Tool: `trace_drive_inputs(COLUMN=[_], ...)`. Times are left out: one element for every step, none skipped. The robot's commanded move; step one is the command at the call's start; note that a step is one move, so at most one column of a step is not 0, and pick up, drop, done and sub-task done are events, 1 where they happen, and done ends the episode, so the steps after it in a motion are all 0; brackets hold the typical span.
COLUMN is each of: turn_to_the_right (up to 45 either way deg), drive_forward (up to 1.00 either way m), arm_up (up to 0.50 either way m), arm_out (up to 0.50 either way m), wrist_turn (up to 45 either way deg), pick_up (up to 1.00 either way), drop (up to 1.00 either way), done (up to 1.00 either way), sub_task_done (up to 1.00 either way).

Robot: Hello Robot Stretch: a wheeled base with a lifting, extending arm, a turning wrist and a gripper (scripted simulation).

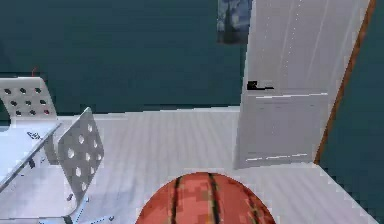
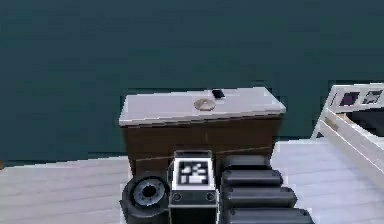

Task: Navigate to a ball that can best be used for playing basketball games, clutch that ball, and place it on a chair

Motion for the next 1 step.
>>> trace_drive_inputs(turn_to_the_right=[-45.0], drive_forward=[0.00], arm_up=[0.00], arm_out=[0.00], wrist_turn=[0.0], pick_up=[0.00], drop=[0.00], done=[0.00], sub_task_done=[0.00])
